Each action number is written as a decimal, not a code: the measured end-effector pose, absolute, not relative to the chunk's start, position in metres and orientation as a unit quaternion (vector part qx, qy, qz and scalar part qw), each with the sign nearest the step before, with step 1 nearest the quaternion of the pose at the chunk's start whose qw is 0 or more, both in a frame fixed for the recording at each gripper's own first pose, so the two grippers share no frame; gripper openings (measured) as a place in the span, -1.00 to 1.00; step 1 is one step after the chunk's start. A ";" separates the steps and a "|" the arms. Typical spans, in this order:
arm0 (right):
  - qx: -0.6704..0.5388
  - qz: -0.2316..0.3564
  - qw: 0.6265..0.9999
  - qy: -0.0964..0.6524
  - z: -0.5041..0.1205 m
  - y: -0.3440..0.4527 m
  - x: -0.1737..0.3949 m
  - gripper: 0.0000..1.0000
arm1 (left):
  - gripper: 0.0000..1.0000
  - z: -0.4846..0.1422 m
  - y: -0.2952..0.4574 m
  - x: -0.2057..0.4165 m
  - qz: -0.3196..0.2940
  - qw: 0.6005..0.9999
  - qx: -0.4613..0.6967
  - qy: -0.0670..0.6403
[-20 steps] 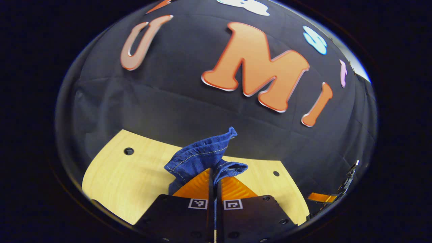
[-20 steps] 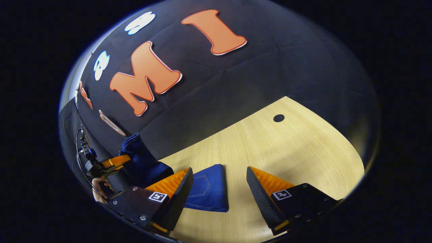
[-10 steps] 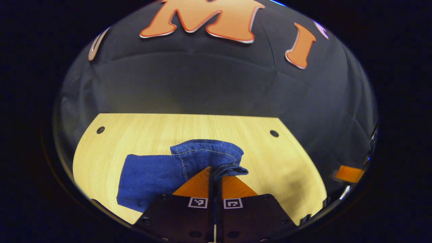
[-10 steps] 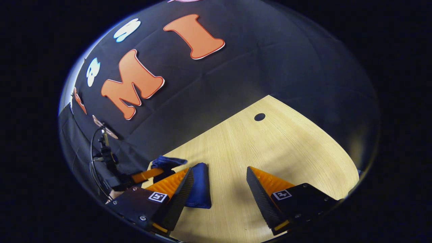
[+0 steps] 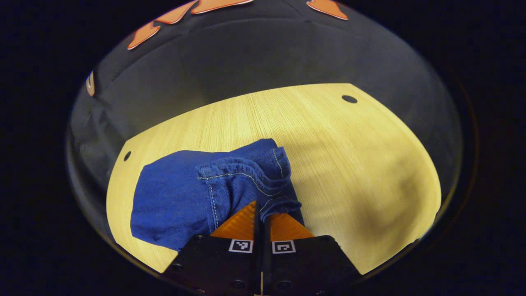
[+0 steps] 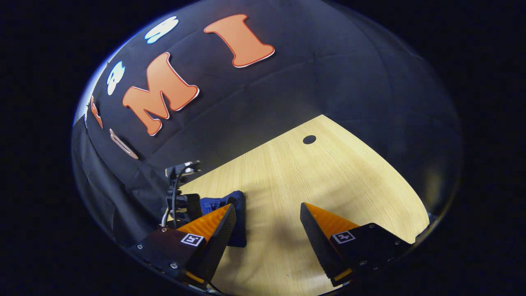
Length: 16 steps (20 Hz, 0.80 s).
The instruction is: Grasp the waist and the cuffs of the jeans and fold them to make the two legs overlap; first hold the waist and fold one-third of the jeans toward the cuffs, then hold the cuffs and fold the remaining one-third in the same direction to finish folding.
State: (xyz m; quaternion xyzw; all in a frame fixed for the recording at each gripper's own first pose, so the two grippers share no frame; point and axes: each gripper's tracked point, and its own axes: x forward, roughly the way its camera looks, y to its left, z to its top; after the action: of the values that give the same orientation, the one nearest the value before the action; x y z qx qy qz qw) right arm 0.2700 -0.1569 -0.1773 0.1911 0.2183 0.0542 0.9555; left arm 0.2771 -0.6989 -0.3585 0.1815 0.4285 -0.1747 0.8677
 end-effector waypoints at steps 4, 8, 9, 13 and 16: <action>0.183 0.049 0.957 0.220 -0.178 -0.159 0.260 0.95 | 0.02 -0.354 -0.747 0.240 -0.264 0.845 0.058 0.462; 0.206 0.063 0.951 0.220 -0.169 -0.144 0.255 0.95 | 0.96 -0.286 -0.770 0.198 -0.342 0.820 -0.059 0.455; 0.202 0.071 0.953 0.217 -0.163 -0.135 0.252 0.95 | 0.96 -0.252 -0.767 0.192 -0.361 0.818 -0.094 0.437; 0.176 0.097 0.963 0.181 -0.124 -0.101 0.252 0.94 | 0.95 -0.139 -0.684 0.221 -0.353 0.870 -0.138 0.317; 0.153 0.111 0.971 0.147 -0.092 -0.072 0.253 0.94 | 0.95 -0.090 -0.602 0.238 -0.290 0.916 -0.148 0.235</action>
State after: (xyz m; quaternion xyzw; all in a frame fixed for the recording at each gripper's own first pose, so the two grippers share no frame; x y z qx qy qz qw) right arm 0.2532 -0.0719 -0.0920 0.1532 0.1471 0.1109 0.9709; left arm 0.2382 -0.6023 -0.0901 -0.1480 0.2349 -0.2902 0.9158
